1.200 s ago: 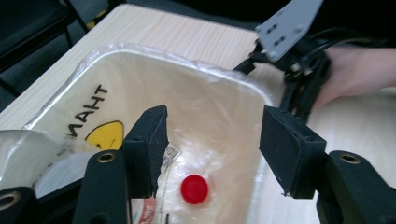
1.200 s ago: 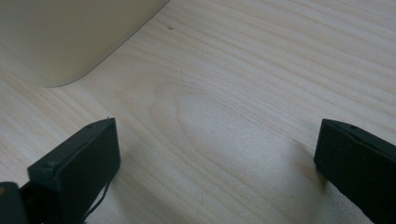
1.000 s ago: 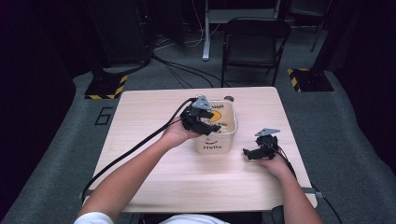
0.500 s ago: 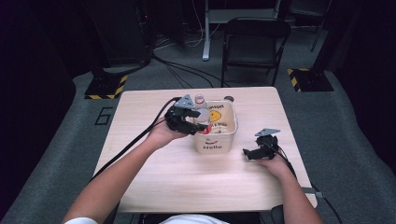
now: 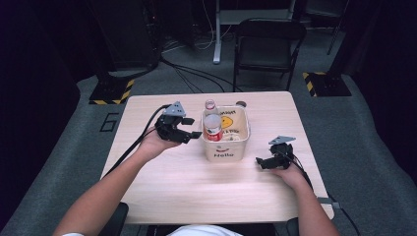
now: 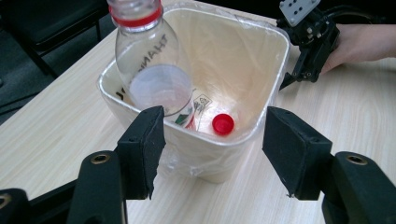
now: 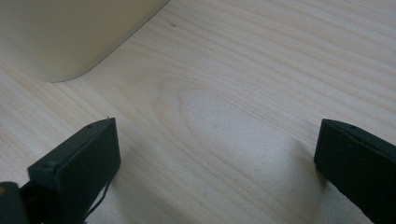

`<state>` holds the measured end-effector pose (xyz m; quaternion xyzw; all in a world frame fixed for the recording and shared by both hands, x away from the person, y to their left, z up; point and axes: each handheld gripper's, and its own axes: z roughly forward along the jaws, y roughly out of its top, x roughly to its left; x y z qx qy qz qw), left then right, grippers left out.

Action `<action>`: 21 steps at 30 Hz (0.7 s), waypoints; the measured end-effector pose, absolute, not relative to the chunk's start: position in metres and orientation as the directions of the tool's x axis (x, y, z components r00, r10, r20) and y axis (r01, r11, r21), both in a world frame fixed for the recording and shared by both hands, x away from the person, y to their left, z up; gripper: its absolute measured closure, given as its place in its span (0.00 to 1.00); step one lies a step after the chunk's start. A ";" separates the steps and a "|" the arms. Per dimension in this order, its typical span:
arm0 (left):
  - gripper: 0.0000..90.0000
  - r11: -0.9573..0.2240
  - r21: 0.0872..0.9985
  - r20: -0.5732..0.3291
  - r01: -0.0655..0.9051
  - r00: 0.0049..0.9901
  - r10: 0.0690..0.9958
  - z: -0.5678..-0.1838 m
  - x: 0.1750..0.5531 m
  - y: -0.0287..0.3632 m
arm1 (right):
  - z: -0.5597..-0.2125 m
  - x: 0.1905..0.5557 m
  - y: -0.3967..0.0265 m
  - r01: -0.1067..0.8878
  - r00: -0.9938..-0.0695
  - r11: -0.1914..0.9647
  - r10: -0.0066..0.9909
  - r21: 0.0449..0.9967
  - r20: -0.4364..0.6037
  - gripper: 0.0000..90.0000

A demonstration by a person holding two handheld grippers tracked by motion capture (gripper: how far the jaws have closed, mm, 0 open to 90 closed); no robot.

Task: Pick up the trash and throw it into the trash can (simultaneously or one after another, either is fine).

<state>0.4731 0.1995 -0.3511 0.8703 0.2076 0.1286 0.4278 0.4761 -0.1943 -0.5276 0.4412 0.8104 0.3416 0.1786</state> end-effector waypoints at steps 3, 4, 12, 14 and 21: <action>0.42 -0.549 0.797 0.052 0.252 0.877 0.478 -0.356 0.470 0.202 | -0.528 0.476 -0.194 0.592 -0.547 0.379 0.837 0.712 0.009 0.00; 0.42 -0.547 0.797 0.050 0.256 0.875 0.482 -0.357 0.468 0.204 | -0.528 0.476 -0.194 0.592 -0.547 0.379 0.837 0.712 0.009 0.00; 0.41 -0.546 0.797 0.046 0.260 0.874 0.484 -0.371 0.456 0.224 | -0.528 0.478 -0.194 0.590 -0.552 0.385 0.834 0.710 0.007 0.00; 0.41 -0.548 0.795 0.053 0.261 0.870 0.491 -0.375 0.452 0.228 | -0.528 0.478 -0.194 0.588 -0.554 0.387 0.832 0.710 0.004 0.00; 0.40 -0.515 0.801 0.008 0.306 0.854 0.520 -0.399 0.450 0.247 | -0.528 0.479 -0.193 0.585 -0.552 0.386 0.834 0.713 0.002 0.00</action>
